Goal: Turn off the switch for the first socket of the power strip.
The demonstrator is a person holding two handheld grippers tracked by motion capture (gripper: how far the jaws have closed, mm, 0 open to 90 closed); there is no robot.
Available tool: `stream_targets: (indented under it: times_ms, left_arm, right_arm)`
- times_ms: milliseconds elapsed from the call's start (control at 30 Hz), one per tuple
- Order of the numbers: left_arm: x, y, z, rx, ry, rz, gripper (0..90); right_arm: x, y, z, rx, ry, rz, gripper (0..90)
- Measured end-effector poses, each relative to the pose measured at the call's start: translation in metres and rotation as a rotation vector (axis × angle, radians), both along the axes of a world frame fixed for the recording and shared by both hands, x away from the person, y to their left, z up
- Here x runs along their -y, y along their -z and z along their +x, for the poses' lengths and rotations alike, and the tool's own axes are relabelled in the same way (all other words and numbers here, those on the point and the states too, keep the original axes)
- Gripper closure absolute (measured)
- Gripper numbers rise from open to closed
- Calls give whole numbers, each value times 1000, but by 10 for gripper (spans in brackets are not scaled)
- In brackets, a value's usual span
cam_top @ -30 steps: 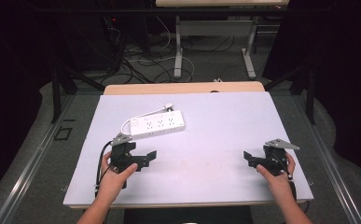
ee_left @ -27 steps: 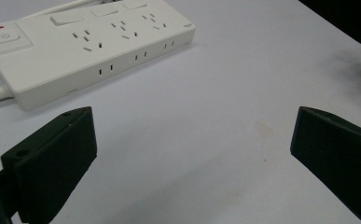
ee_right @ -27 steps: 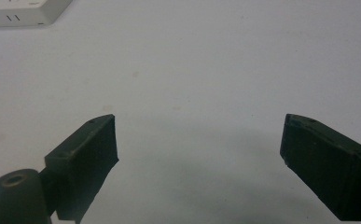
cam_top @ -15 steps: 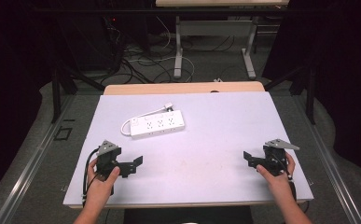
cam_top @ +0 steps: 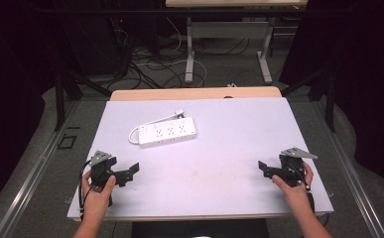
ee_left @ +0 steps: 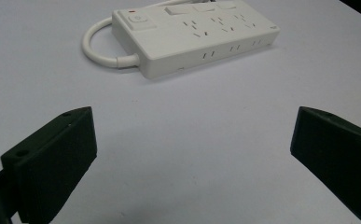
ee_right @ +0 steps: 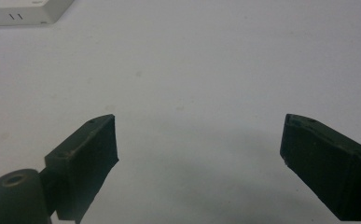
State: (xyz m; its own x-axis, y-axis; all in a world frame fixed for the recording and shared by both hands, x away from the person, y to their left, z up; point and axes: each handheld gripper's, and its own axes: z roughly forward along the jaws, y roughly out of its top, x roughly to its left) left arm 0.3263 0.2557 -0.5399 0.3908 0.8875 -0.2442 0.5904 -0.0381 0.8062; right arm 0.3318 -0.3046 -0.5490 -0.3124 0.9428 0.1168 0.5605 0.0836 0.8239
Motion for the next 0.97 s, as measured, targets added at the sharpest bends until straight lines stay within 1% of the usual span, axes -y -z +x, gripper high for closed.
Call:
stream_targets:
  times_ms: [133,233,333,367,467,533,567,600,633,700,800,833,867,900,933,967]
  left_arm:
    - [-3,4,3,-16,-16,7,2]
    - [-4,8,6,-12,-31,-8,2]
    - [-5,9,7,-29,-32,0,2]
    - [-4,10,7,-21,-36,-4,2]
    - [-3,10,7,-25,-40,-14,2]
    - [-3,11,7,-29,-43,-9,3]
    - [-4,10,8,-37,-33,5,3]
    - [-3,11,8,-30,-37,0,3]
    - [-3,12,8,-33,-38,4,4]
    - [-2,11,8,-52,-45,6,4]
    - [-2,12,9,-45,-50,4,4]
    - [-3,12,10,-41,-44,17,4]
    - [-3,12,10,-42,-45,18,4]
    - [-3,12,10,-43,-46,17,4]
    - [-2,13,10,-46,-52,4,4]
    - [-2,12,10,-44,-49,13,4]
  right_arm:
    - [-1,0,0,1,2,0,104]
    - [-1,1,0,1,0,-1,104]
    - [-1,1,1,0,-1,-2,104]
    - [-1,1,1,-1,0,-2,104]
    - [0,1,1,0,-1,-2,104]
    - [-1,1,0,-8,2,2,104]
    - [-1,1,0,-8,1,1,104]
    - [-1,1,1,-2,0,-1,104]
    - [-1,1,1,-3,-2,-1,104]
    - [-1,1,1,-4,-4,-3,104]
    - [0,2,1,-5,-6,-6,104]
    - [0,2,1,-7,-6,-4,104]
    - [0,2,1,-8,-4,-2,104]
    - [0,2,1,-8,-5,-2,104]
    - [0,3,1,-6,-7,-6,104]
    - [0,3,1,-6,-7,-6,104]
